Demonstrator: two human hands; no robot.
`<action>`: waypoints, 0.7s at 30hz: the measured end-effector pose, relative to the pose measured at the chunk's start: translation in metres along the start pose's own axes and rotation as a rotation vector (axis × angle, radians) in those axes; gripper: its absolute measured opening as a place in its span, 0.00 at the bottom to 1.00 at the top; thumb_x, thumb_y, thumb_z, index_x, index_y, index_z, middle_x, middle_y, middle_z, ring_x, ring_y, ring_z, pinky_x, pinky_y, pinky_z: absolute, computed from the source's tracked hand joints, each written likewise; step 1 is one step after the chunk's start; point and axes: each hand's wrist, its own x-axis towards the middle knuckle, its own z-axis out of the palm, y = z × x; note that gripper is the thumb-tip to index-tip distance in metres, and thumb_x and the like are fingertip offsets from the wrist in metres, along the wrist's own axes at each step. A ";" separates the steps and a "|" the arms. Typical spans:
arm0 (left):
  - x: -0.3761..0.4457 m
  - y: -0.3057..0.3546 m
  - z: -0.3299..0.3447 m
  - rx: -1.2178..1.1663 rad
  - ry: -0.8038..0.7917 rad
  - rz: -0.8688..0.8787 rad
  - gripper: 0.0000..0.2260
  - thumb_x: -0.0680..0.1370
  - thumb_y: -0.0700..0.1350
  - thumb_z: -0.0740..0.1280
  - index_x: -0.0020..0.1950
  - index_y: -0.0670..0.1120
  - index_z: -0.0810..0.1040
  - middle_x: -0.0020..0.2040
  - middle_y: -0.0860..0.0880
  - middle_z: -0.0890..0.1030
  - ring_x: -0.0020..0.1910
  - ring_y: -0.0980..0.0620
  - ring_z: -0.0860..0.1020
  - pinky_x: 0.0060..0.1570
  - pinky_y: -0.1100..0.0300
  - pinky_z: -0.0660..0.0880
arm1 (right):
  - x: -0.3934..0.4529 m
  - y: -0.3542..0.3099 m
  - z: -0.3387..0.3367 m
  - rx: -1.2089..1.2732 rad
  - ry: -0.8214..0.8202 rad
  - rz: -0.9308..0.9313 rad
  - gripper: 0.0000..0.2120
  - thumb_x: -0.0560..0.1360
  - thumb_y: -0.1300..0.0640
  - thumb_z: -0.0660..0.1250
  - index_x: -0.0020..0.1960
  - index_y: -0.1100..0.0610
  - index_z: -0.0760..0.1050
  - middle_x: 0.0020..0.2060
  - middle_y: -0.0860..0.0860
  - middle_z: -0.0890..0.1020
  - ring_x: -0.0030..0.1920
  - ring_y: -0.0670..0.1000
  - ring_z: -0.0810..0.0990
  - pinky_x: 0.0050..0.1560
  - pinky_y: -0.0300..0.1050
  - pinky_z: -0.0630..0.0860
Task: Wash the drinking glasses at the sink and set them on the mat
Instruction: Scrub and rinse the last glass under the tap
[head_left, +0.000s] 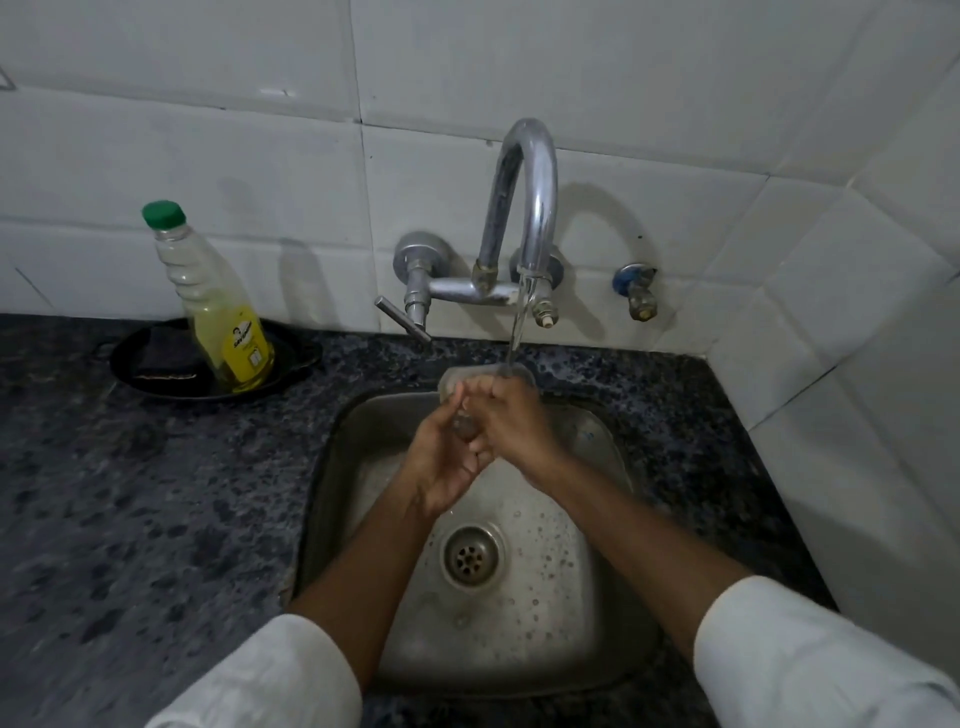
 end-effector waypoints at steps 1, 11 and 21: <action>0.005 -0.003 -0.003 -0.115 -0.010 0.016 0.18 0.78 0.52 0.65 0.60 0.40 0.79 0.53 0.40 0.83 0.52 0.46 0.80 0.51 0.57 0.79 | 0.000 -0.003 0.002 0.038 -0.005 -0.015 0.10 0.80 0.58 0.60 0.47 0.60 0.79 0.40 0.57 0.82 0.35 0.50 0.80 0.34 0.45 0.77; -0.003 -0.002 0.001 -0.059 0.021 -0.008 0.14 0.76 0.52 0.69 0.48 0.41 0.84 0.44 0.42 0.83 0.39 0.50 0.80 0.34 0.61 0.78 | -0.004 0.013 0.005 -0.075 -0.050 -0.042 0.09 0.80 0.58 0.60 0.49 0.60 0.77 0.42 0.56 0.80 0.39 0.49 0.78 0.34 0.38 0.73; -0.001 -0.001 -0.005 -0.075 0.029 -0.023 0.17 0.76 0.55 0.67 0.52 0.41 0.83 0.51 0.40 0.81 0.47 0.46 0.80 0.46 0.56 0.77 | -0.001 0.012 -0.002 -0.256 -0.153 -0.183 0.09 0.79 0.60 0.60 0.44 0.55 0.78 0.36 0.50 0.77 0.36 0.48 0.75 0.36 0.45 0.73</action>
